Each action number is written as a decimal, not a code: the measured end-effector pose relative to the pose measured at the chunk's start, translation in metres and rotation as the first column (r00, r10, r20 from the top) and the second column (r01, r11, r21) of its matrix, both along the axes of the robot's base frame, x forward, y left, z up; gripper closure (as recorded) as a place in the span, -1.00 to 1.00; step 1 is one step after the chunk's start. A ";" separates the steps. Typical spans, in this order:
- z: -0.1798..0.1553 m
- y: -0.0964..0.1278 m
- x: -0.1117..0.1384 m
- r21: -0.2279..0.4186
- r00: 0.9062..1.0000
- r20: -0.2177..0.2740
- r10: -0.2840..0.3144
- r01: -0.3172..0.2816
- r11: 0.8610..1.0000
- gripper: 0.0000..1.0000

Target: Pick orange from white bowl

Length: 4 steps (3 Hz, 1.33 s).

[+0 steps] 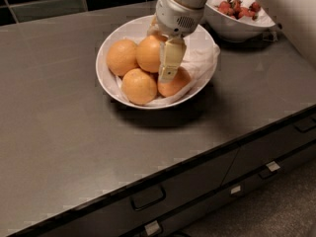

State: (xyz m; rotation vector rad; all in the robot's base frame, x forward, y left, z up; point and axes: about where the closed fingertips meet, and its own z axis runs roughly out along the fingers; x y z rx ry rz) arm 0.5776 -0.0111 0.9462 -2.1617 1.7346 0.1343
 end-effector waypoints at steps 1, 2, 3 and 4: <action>-0.002 0.004 0.004 0.004 1.000 -0.002 0.011 -0.011 1.000 -0.56; 0.000 0.019 0.027 0.001 0.999 0.012 0.046 -0.046 0.999 -0.56; -0.003 0.020 0.033 0.002 0.999 0.010 0.047 -0.047 0.999 -0.54; -0.003 0.020 0.033 0.002 0.999 0.010 0.047 -0.047 0.999 -0.54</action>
Offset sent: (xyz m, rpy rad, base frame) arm 0.0299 0.0178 0.0017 -0.0015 -0.0046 0.0554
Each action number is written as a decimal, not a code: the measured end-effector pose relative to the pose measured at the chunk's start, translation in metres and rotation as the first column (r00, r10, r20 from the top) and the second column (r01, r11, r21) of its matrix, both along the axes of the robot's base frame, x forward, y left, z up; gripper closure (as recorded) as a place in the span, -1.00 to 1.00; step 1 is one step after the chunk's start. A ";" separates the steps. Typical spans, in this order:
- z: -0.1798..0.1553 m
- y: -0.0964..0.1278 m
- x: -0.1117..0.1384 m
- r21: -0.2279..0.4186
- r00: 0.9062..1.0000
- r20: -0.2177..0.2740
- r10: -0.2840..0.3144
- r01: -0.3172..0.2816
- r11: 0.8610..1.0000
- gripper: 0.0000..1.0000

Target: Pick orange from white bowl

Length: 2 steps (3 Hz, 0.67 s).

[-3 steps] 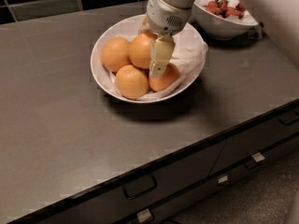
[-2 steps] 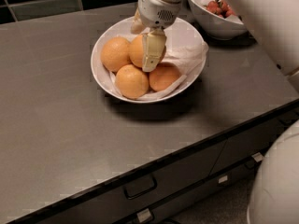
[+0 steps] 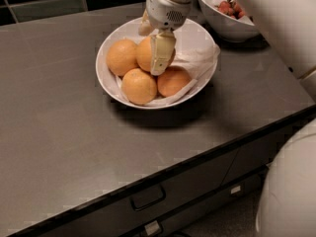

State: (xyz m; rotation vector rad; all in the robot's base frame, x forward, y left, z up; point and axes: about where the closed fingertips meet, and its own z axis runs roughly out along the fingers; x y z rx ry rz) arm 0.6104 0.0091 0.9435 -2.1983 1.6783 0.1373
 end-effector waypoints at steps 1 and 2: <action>-0.004 -0.007 -0.008 0.003 1.000 -0.008 -0.017 0.017 1.000 -0.48; -0.007 -0.011 -0.012 0.004 1.000 -0.017 -0.023 0.023 1.000 -0.11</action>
Offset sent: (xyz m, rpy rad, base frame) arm -0.0224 -0.0208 -0.0091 -0.0071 0.0393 -0.0299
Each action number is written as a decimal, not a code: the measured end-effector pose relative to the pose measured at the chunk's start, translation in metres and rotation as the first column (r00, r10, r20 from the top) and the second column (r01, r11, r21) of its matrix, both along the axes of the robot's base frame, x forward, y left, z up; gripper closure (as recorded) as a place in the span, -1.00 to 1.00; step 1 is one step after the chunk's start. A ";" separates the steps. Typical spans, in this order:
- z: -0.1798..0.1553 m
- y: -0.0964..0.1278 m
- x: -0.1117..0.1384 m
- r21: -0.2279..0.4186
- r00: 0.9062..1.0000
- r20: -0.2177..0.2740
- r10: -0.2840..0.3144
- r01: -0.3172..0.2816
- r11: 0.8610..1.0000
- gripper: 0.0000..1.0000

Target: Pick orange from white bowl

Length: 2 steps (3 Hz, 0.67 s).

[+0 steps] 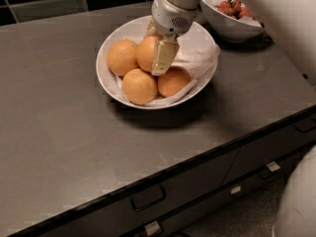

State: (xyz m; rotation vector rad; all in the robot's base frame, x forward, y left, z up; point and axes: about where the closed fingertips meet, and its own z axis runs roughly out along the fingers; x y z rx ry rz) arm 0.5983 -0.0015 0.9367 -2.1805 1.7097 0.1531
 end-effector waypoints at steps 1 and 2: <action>0.000 0.000 0.000 0.000 1.000 0.000 0.000 0.000 1.000 -0.10; -0.002 0.001 0.000 0.000 1.000 -0.005 0.007 -0.007 1.000 0.28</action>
Offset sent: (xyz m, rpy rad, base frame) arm -0.0040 -0.0010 -0.0050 -0.0108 0.0302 0.0233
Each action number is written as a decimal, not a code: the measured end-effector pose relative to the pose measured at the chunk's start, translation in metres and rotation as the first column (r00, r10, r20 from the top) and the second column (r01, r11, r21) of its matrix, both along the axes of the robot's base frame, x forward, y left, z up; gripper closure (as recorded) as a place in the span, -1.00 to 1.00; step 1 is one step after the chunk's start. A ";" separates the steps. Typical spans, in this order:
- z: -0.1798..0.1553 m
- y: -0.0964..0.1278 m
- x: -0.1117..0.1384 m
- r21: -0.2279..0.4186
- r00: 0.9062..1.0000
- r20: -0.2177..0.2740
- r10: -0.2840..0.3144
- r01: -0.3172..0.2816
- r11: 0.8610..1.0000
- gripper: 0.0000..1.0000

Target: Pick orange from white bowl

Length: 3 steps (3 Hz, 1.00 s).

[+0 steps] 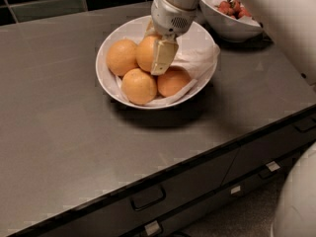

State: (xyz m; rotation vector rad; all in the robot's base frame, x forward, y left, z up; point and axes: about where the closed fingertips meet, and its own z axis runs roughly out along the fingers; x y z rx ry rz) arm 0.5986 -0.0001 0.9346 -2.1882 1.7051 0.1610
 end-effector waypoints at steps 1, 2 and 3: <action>0.000 0.000 0.000 0.000 1.000 0.000 0.000 0.000 1.000 0.74; 0.009 0.006 -0.002 0.064 0.999 0.036 0.024 -0.027 0.998 1.00; 0.023 0.014 -0.010 0.087 0.994 0.094 0.051 -0.059 0.994 1.00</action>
Offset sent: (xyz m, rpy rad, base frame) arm -0.0093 0.0087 0.0266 0.1568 -0.0802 0.0622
